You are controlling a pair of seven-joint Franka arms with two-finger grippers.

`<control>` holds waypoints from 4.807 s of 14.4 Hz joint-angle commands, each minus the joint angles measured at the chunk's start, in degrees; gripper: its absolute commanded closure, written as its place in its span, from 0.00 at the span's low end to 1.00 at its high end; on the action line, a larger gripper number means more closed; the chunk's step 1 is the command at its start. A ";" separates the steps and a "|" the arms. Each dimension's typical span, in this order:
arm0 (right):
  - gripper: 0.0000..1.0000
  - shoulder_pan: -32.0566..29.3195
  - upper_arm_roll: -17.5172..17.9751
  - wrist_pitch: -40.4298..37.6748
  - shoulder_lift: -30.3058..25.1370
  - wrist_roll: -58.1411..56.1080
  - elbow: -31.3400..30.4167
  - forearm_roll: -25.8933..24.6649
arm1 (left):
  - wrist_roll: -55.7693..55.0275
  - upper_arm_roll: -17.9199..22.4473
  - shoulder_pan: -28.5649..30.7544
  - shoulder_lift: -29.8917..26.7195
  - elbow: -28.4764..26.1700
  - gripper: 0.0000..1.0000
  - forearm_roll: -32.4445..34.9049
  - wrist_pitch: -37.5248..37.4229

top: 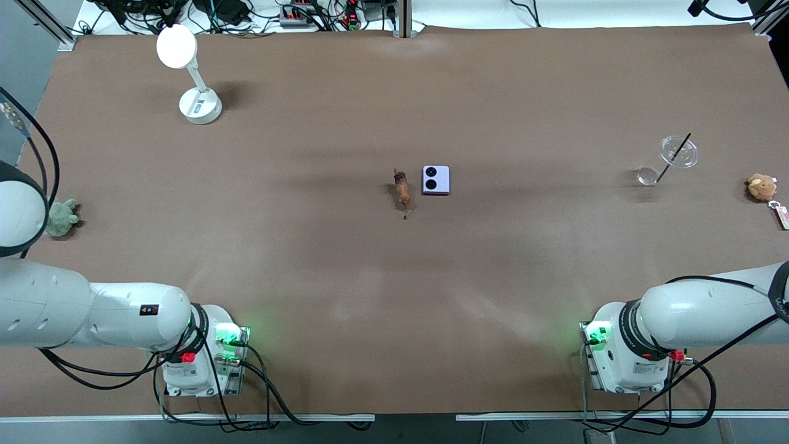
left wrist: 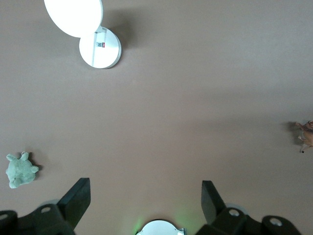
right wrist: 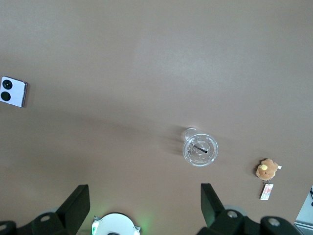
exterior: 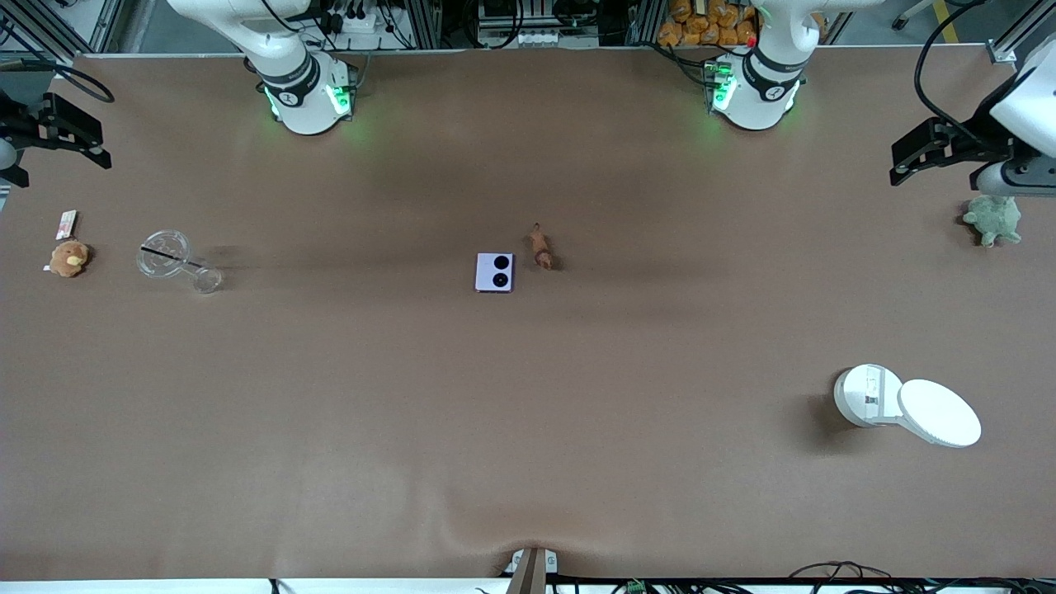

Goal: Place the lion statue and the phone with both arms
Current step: 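Move the left gripper toward the brown lion statue beside the phone, then grasp the lion statue with the left gripper and lift it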

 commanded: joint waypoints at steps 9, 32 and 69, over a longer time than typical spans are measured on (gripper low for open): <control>0.00 -0.33 -1.00 -1.07 0.50 -0.25 0.98 1.99 | -0.22 0.00 0.18 5.45 1.05 0.00 0.60 -0.05; 0.00 -0.95 -1.00 -1.16 0.94 -0.42 0.89 2.16 | -31.99 -0.18 -16.40 18.99 4.56 0.00 -14.34 5.91; 0.00 -0.24 -0.91 -3.70 9.55 -0.34 0.45 1.55 | -64.64 -0.18 -44.29 40.70 -7.83 0.77 -2.12 44.87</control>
